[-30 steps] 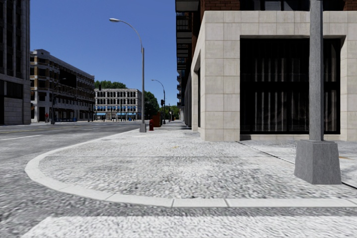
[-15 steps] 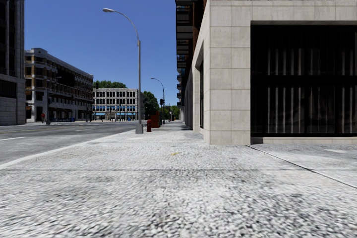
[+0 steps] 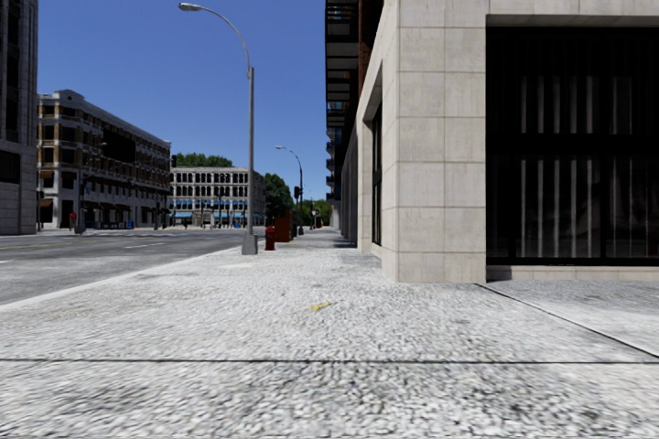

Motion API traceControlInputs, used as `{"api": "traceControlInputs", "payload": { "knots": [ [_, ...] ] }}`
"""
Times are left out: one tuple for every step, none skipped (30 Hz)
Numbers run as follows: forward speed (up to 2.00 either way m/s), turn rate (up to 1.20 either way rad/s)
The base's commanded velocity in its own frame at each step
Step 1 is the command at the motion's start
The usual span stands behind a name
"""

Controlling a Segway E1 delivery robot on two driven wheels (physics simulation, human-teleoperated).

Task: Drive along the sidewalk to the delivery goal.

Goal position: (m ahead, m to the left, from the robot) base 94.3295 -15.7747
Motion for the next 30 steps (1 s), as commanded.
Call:
{"api": "traceControlInputs", "payload": {
  "knots": [
    [1.44,0.0],
    [1.44,0.0],
    [1.43,0.0],
    [1.43,0.0],
    [1.43,0.0],
    [1.43,0.0],
    [1.43,0.0],
    [1.43,0.0],
    [1.43,0.0],
    [1.43,0.0],
    [1.43,0.0],
    [1.43,0.0],
    [1.43,0.0],
    [1.43,0.0],
    [1.43,0.0],
    [1.43,0.0],
    [1.43,0.0],
    [1.43,0.0],
    [1.43,0.0],
    [1.43,0.0],
    [1.43,0.0],
    [1.43,0.0],
    [1.43,0.0],
    [1.43,0.0],
    [1.43,0.0],
    [1.45,0.0],
    [1.45,0.0],
    [2.0,0.0],
    [2.0,0.0],
    [2.0,0.0]
  ]
}}
